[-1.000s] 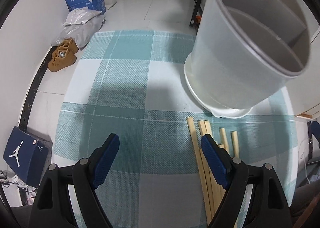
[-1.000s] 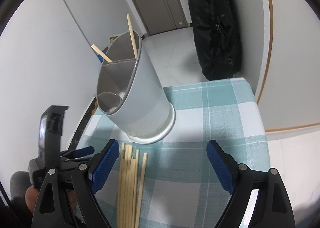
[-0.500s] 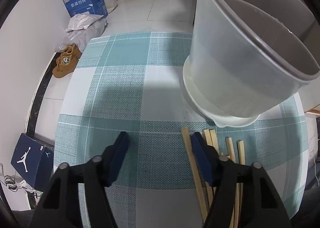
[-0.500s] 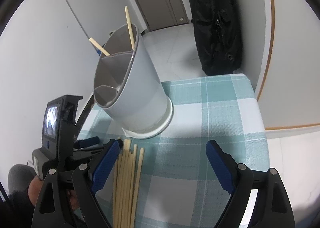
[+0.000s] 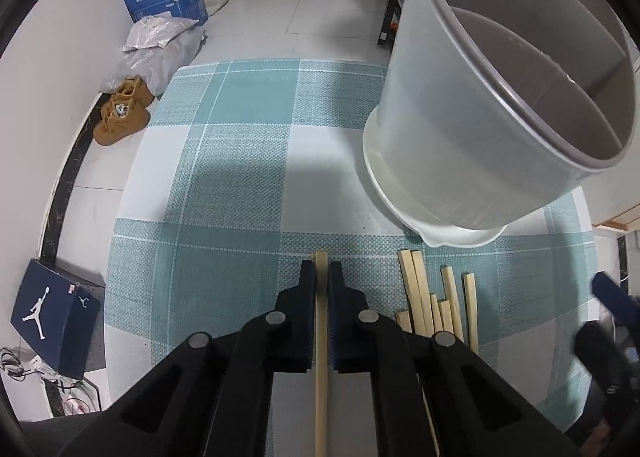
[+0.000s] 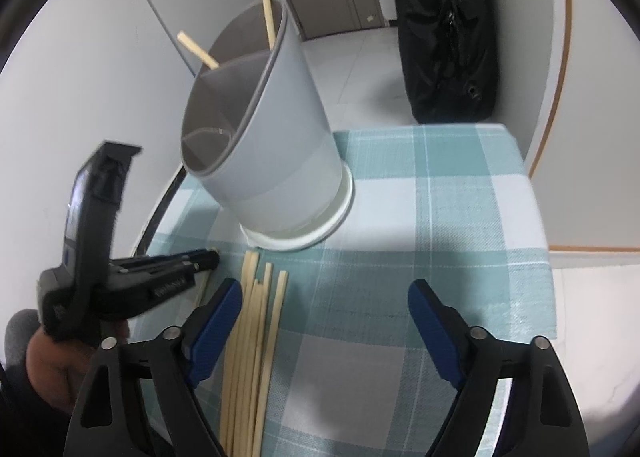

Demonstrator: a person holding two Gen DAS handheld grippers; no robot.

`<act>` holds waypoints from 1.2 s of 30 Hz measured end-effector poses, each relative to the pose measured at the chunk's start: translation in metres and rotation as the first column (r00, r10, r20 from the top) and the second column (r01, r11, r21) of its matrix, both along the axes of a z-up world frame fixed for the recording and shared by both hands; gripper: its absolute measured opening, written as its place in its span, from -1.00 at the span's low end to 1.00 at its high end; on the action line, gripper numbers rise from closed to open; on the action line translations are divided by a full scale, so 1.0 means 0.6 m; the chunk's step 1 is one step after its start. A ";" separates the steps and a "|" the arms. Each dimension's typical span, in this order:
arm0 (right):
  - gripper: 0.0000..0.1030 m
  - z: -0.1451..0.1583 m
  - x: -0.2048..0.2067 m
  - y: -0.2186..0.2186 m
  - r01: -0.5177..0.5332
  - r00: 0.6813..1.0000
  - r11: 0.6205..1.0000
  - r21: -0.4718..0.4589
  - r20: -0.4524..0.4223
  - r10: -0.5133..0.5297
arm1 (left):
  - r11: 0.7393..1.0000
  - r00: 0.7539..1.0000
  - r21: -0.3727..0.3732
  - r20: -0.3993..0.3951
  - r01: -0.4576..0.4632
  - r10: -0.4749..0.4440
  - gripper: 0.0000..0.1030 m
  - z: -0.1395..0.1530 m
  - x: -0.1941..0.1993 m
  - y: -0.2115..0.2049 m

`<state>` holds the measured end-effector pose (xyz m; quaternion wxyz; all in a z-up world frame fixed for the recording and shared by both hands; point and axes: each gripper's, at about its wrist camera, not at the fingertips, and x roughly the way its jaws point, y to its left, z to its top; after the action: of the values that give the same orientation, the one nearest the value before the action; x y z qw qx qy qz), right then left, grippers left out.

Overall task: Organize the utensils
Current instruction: 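Close the left tool on a chopstick while the right tool grasps another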

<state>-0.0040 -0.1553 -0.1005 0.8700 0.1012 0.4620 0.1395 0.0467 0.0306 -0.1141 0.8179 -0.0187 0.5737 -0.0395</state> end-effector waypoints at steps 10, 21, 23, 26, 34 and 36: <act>-0.04 -0.037 0.009 0.032 -0.044 0.995 0.999 -0.024 -0.088 0.042 | 0.990 0.994 -0.138 0.104 -0.025 0.039 -0.95 0.053 -0.013 0.027; -0.39 -0.053 0.031 0.083 -0.126 0.986 0.987 -0.103 -0.122 0.113 | 0.968 0.957 -0.251 0.275 -0.020 0.091 -0.96 0.119 -0.044 0.061; -0.47 -0.055 0.032 0.092 -0.135 0.985 0.983 -0.125 -0.123 0.119 | 0.967 0.949 -0.254 0.300 -0.013 0.092 -0.96 0.127 -0.047 0.064; -0.54 -0.063 0.036 0.108 -0.145 0.983 0.975 -0.169 -0.138 0.123 | 0.963 0.943 -0.271 0.320 -0.007 0.097 -0.96 0.133 -0.048 0.073; -0.57 -0.063 0.047 0.142 -0.141 0.985 0.961 -0.237 -0.130 0.112 | 0.955 0.935 -0.298 0.336 -0.007 0.111 -0.96 0.144 -0.052 0.089; -0.57 -0.065 0.044 0.151 -0.133 0.988 0.955 -0.266 -0.116 0.105 | 0.953 0.933 -0.303 0.340 -0.008 0.116 -0.96 0.147 -0.055 0.090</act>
<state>0.0225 -0.0647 -0.1395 0.8412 -0.0408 0.5253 0.1216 0.0136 0.0844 -0.0262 0.8964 -0.1519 0.4038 -0.1017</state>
